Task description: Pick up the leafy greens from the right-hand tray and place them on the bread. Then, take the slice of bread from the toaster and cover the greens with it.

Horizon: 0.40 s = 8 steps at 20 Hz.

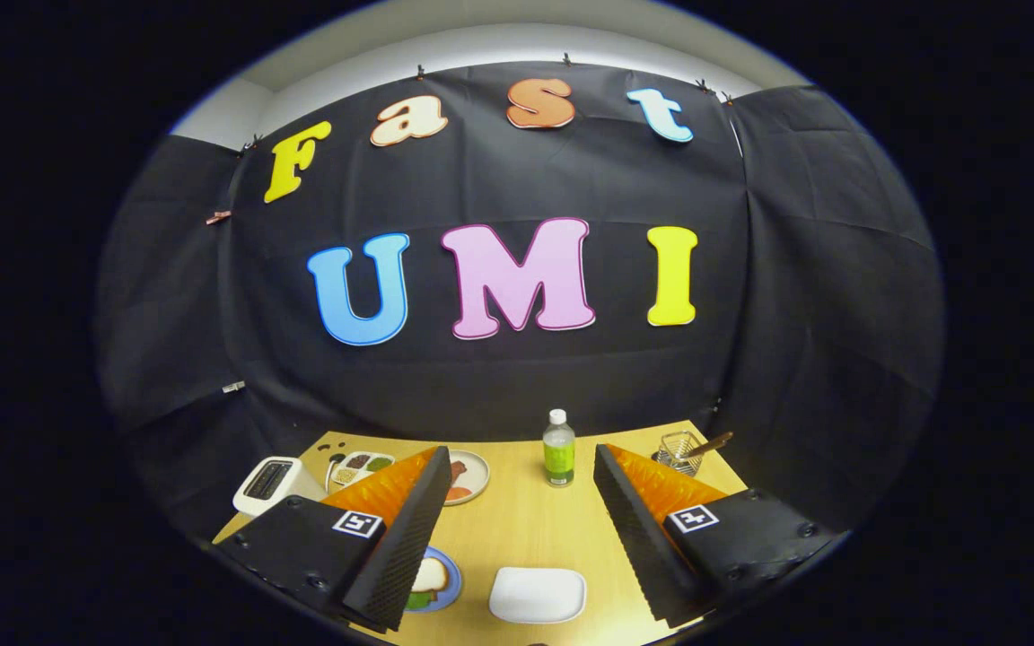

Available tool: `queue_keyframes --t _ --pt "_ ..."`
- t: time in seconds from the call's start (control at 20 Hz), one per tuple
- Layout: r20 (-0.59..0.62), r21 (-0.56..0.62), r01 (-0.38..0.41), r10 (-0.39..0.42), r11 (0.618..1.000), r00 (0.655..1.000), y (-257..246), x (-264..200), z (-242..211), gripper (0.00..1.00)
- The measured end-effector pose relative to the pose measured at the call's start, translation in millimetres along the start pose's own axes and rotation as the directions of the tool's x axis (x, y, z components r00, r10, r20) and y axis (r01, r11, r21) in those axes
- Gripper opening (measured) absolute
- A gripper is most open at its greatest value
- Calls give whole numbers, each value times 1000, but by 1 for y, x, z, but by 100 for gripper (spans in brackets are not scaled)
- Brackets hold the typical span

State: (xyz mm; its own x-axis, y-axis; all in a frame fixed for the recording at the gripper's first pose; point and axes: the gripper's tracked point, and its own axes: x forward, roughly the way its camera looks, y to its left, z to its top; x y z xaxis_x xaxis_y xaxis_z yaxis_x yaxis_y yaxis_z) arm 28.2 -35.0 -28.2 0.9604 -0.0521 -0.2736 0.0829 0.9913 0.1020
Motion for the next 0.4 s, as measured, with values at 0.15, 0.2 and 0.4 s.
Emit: queue_keyframes --t 0.15,0.2,0.4 --pt "1 -13 17 -17 1000 1000 -31 -1 1 99" --pt "5 -16 25 -25 1000 1000 -40 1 2 99" --pt "-16 19 14 -13 1000 1000 -61 1 -2 99"
